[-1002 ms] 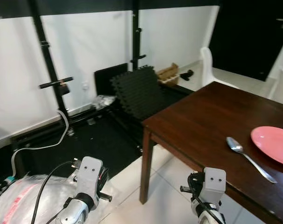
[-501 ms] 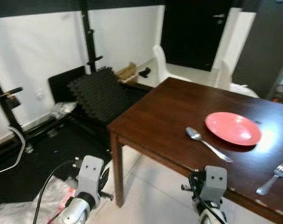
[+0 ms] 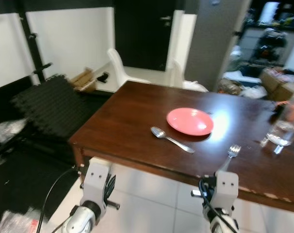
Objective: Setting the table
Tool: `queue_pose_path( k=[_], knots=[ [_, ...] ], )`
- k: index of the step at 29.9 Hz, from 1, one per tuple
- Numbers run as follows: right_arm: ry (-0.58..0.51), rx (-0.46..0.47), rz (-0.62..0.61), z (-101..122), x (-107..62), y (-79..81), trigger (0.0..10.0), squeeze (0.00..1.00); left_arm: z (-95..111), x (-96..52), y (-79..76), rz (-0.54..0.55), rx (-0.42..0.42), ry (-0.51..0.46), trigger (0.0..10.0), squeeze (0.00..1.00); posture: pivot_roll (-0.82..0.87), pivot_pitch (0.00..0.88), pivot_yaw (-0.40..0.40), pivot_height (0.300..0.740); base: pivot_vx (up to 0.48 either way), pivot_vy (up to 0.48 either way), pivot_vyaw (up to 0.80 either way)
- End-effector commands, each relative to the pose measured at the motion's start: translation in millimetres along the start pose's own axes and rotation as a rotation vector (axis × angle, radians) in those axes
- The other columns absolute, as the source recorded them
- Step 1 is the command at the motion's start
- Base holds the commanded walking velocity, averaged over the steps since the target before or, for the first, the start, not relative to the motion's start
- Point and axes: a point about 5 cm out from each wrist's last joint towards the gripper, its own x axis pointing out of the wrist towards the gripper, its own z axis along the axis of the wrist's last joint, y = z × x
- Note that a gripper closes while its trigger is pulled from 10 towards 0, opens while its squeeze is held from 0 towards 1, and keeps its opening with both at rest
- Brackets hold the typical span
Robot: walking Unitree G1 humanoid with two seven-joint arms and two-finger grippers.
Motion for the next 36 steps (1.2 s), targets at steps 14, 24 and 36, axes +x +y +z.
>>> queue_pose_path(
  k=[14, 24, 36],
  knots=[
    [-0.103, -0.086, 0.068, 24.4, 3.3, 9.0, 10.0, 0.00, 9.0, 2.4, 6.3, 0.074, -0.015, -0.020, 10.0, 0.00, 0.01, 0.076, 0.068, 0.740, 0.000, 0.000, -0.75],
    [-0.262, -0.037, 0.118, 71.3, 11.1, 17.6, 10.0, 0.00, 40.6, 12.9, 41.5, 0.232, 0.078, -0.116, 10.0, 0.00, 0.01, 0.070, 0.068, 0.740, 0.313, 0.000, 0.00],
    [-0.228, -0.029, 0.089, 65.0, 9.7, 11.7, 10.0, 0.00, 42.3, 14.1, 28.7, 0.194, 0.088, -0.129, 10.0, 0.00, 0.01, 0.069, 0.069, 0.740, 0.480, 0.000, 0.00]
  ],
)
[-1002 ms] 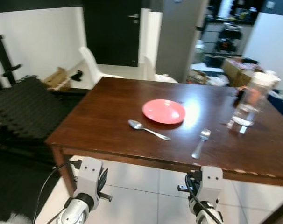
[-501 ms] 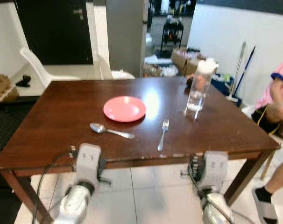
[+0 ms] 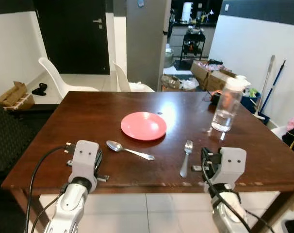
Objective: Setting the table
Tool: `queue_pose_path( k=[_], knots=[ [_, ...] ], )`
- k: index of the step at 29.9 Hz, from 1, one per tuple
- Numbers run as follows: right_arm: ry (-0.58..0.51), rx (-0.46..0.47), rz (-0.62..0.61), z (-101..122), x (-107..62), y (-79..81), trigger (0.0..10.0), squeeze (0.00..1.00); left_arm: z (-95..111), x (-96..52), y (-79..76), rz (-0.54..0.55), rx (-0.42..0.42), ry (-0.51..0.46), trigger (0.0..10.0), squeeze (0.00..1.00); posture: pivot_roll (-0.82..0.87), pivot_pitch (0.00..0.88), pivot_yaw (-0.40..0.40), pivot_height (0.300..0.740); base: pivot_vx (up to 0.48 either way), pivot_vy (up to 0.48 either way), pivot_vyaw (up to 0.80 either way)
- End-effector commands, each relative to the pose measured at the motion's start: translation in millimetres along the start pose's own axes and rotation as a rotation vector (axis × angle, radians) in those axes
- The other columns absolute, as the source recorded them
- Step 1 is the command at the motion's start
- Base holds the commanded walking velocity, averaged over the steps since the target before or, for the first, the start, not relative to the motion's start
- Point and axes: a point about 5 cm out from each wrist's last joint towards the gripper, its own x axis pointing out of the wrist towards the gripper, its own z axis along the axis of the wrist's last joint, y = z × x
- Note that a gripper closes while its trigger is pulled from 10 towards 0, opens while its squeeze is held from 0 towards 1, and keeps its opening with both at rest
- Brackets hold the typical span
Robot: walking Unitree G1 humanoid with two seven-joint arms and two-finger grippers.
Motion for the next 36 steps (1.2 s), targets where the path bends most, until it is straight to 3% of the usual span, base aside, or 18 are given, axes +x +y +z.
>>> queue_pose_path(
  k=[1, 9, 15, 21, 22, 25, 28, 29, 31, 36],
  knots=[
    [0.021, -0.002, -0.021, -3.3, -2.4, -7.4, 10.0, 0.00, -2.4, -1.5, -3.6, -0.006, 0.004, 0.006, 10.0, 0.00, 0.01, 0.068, 0.069, 0.740, 0.480, 0.000, 0.00],
    [0.038, -0.002, -0.016, -6.5, -2.4, -7.7, 10.0, 0.00, -3.5, -3.2, -7.6, -0.016, -0.004, 0.009, 10.0, 0.00, 0.01, 0.067, 0.071, 0.740, 0.477, 0.000, 0.00],
    [0.069, 0.011, 0.071, -8.8, -3.8, -0.5, 10.0, 0.00, -4.2, -5.4, -7.8, -0.026, -0.002, 0.013, 10.0, 0.00, 0.01, 0.068, 0.073, 0.740, 0.431, 0.000, 0.00],
    [0.146, 0.070, 0.358, -8.4, -11.2, 22.7, 10.0, 0.00, -7.7, -15.9, -5.5, -0.070, -0.029, 0.032, 10.0, 0.00, 0.01, 0.070, 0.071, 0.740, 0.105, 0.000, 0.00],
    [0.146, 0.070, 0.358, -8.4, -11.2, 22.7, 10.0, 0.00, -7.7, -15.9, -5.5, -0.070, -0.029, 0.032, 10.0, 0.00, 0.01, 0.070, 0.071, 0.740, 0.000, 0.000, 0.00],
    [0.198, 0.194, 0.537, -4.4, -23.3, 42.9, 10.0, 0.00, -11.1, -21.2, 0.1, -0.076, -0.017, 0.043, 10.0, 0.00, 0.02, 0.073, 0.071, 0.740, 0.000, 0.000, 0.00],
    [0.217, 0.227, 0.620, -1.6, -30.8, 50.7, 10.0, 0.00, -12.3, -22.9, 3.1, -0.075, -0.009, 0.049, 10.0, 0.00, 0.02, 0.077, 0.068, 0.740, 0.000, 0.000, 0.00],
    [0.234, 0.240, 0.709, 2.1, -39.6, 56.6, 10.0, 0.00, -13.6, -24.6, 6.5, -0.075, 0.004, 0.055, 10.0, 0.00, 0.02, 0.079, 0.066, 0.740, 0.000, 0.000, 0.00],
    [0.278, 0.217, 0.872, 7.8, -57.6, 60.5, 10.0, 0.00, -17.2, -28.0, 13.2, -0.073, 0.039, 0.071, 10.0, 0.00, 0.02, 0.083, 0.058, 0.740, 0.000, 0.000, 0.00],
    [0.343, 0.144, 0.945, 3.7, -68.1, 50.6, 10.0, 0.00, -20.3, -30.8, 18.4, -0.057, 0.064, 0.090, 10.0, 0.00, 0.02, 0.085, 0.056, 0.740, 0.000, 0.000, 0.00]
  ],
)
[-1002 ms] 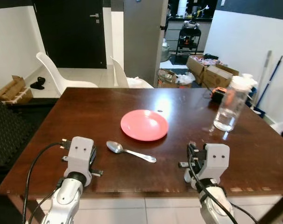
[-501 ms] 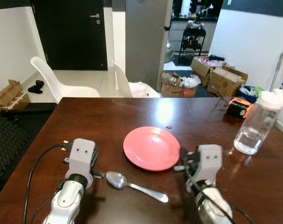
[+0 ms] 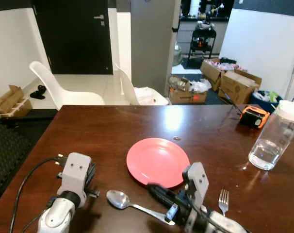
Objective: Setting the table
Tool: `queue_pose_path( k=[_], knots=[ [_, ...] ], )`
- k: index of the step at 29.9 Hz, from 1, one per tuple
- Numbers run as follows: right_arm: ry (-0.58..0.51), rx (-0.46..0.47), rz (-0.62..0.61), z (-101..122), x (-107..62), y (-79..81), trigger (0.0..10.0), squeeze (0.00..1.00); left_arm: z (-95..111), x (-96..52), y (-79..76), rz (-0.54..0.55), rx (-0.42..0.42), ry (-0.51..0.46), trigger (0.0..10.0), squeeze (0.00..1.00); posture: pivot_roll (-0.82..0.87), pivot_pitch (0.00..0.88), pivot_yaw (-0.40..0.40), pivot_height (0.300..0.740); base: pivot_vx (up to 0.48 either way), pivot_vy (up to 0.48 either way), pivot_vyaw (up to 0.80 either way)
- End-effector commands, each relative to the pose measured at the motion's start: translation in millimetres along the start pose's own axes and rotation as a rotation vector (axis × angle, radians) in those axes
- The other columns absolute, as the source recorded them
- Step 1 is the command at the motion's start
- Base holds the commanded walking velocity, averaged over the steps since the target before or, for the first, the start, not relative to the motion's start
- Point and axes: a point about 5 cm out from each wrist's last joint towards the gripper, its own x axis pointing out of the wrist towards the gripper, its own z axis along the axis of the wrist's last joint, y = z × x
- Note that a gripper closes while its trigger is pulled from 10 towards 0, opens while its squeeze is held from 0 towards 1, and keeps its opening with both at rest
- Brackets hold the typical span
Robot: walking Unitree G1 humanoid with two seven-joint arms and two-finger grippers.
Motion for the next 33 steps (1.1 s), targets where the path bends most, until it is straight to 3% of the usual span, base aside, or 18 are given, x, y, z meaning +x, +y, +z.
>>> queue_pose_path(
  k=[1, 2, 3, 4, 10, 14, 19, 21, 22, 28, 29, 33],
  knots=[
    [0.067, -0.010, -0.016, -12.2, -5.3, -6.4, 10.0, 0.09, -5.0, -3.8, 1.7, 0.006, 0.006, 0.029, 10.0, 0.00, 0.02, 0.088, 0.057, 0.740, 0.000, 0.000, 0.00],
    [0.067, -0.010, -0.016, -12.2, -5.3, -6.4, 10.0, 0.09, -5.0, -3.8, 1.7, 0.006, 0.006, 0.029, 10.0, 0.00, 0.02, 0.088, 0.057, 0.740, 0.000, 0.000, 0.00],
    [0.100, -0.021, -0.046, -18.6, -7.5, -13.9, 10.0, 0.35, -5.0, -3.7, 1.4, 0.005, 0.004, 0.030, 10.0, 0.00, 0.02, 0.089, 0.060, 0.740, 0.000, 0.000, 0.00],
    [0.132, -0.034, -0.064, -23.8, -9.1, -20.5, 10.0, 1.00, -4.4, -3.4, 0.6, 0.003, 0.003, 0.029, 10.0, 0.00, 0.02, 0.090, 0.062, 0.740, 0.000, 0.000, 0.00],
    [0.190, -0.085, -0.079, -27.4, -8.1, -40.0, 10.0, 1.00, -2.2, -1.2, -0.7, -0.003, 0.002, 0.026, 10.0, 0.00, 0.03, 0.095, 0.071, 0.740, 0.000, 0.000, 0.00],
    [0.208, -0.086, -0.042, -24.2, -6.6, -44.0, 10.0, 1.00, -1.7, -0.7, -0.8, -0.006, 0.004, 0.025, 10.0, 0.00, 0.03, 0.095, 0.073, 0.740, 0.000, 0.000, 0.00],
    [0.240, -0.160, 0.071, -14.5, 1.5, -51.7, 10.0, 1.00, 0.0, 0.3, -0.6, -0.005, 0.005, 0.025, 10.0, 0.00, 0.04, 0.103, 0.080, 0.740, 0.000, 0.000, 0.00],
    [0.252, -0.175, 0.095, -13.2, 2.7, -53.3, 10.0, 0.98, 0.0, 0.3, -0.7, -0.005, 0.005, 0.026, 10.0, 0.00, 0.04, 0.104, 0.080, 0.740, 0.000, 0.000, 0.00],
    [0.273, -0.187, 0.137, -9.0, 5.0, -57.5, 10.0, 0.00, -0.2, 0.1, -1.2, -0.006, 0.005, 0.028, 10.0, 0.00, 0.04, 0.106, 0.081, 0.740, 0.000, 0.000, 0.00],
    [0.289, -0.205, 0.157, -1.4, 11.0, -67.9, 10.0, 0.00, 0.1, 1.3, -1.7, -0.006, 0.002, 0.030, 10.0, 0.00, 0.05, 0.114, 0.080, 0.740, 0.000, 0.000, 0.00],
    [0.290, -0.206, 0.148, 4.9, 20.7, -78.4, 10.0, 0.00, 0.8, 2.1, -3.3, -0.009, 0.001, 0.028, 10.0, 0.00, 0.05, 0.114, 0.078, 0.740, 0.000, 0.000, 0.00],
    [0.288, -0.185, 0.156, 9.8, 32.4, -85.7, 10.0, 0.00, 1.6, 3.3, -4.2, -0.010, 0.000, 0.026, 10.0, 0.00, 0.06, 0.113, 0.076, 0.740, 0.000, 0.000, 0.00]
  ],
)
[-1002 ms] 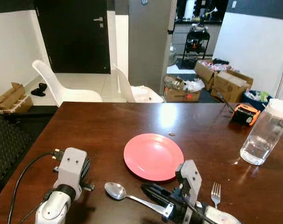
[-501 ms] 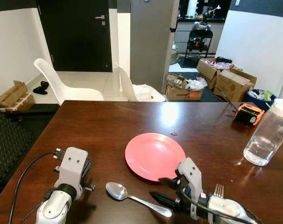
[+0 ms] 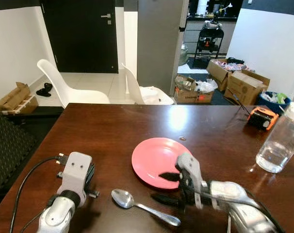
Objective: Setting the table
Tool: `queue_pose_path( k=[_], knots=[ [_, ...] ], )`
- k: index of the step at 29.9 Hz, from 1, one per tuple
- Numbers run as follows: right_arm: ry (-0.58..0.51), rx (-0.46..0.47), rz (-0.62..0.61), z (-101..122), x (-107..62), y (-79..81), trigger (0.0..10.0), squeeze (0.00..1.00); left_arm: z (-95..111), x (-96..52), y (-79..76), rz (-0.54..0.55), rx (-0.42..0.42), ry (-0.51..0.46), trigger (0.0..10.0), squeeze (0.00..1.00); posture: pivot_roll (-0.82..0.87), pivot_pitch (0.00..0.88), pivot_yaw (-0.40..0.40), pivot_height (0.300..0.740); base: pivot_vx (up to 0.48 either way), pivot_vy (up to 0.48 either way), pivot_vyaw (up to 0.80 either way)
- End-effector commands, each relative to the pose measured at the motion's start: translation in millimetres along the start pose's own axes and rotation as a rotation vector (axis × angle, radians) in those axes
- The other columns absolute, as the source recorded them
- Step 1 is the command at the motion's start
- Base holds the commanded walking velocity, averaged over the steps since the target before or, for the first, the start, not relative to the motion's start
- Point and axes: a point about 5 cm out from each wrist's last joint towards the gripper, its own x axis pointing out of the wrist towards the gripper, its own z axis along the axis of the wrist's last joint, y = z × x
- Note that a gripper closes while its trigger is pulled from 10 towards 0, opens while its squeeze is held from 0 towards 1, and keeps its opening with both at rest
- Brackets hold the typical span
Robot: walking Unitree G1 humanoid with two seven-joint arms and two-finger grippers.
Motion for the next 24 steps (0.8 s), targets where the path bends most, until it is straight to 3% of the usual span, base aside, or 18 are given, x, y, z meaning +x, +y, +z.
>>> queue_pose_path(
  k=[1, 6, 9, 13, 24],
  knots=[
    [0.017, 0.024, 0.032, -4.7, 7.4, -0.9, 10.0, 0.00, -1.7, -0.5, 0.1, 0.000, 0.008, 0.014, 10.0, 0.00, 0.06, 0.117, 0.072, 0.740, 0.000, 0.000, 0.00],
    [0.024, -0.010, 0.069, -0.5, 22.9, 0.3, 10.0, 0.00, -0.7, -0.1, 0.6, 0.007, 0.006, 0.011, 10.0, 0.00, 0.07, 0.119, 0.067, 0.740, 0.000, 0.000, 0.00],
    [-0.012, -0.036, 0.091, 6.9, 40.5, 7.1, 10.0, 0.00, -1.1, -1.6, -0.9, 0.010, 0.004, 0.012, 10.0, 0.00, 0.08, 0.121, 0.061, 0.740, 0.000, 0.000, 0.00],
    [-0.047, -0.030, 0.098, 9.9, 51.1, 11.1, 10.0, 0.00, -1.9, -3.2, -2.5, 0.014, 0.001, 0.014, 10.0, 0.00, 0.09, 0.119, 0.050, 0.740, 0.000, 0.000, 0.00],
    [-0.021, -0.004, 0.055, -19.1, 67.9, 31.7, 10.0, 0.00, -8.8, -14.7, 4.0, 0.062, -0.002, 0.041, 10.0, 0.00, 0.11, 0.132, 0.031, 0.740, 0.000, 0.000, 0.00]
  ],
)
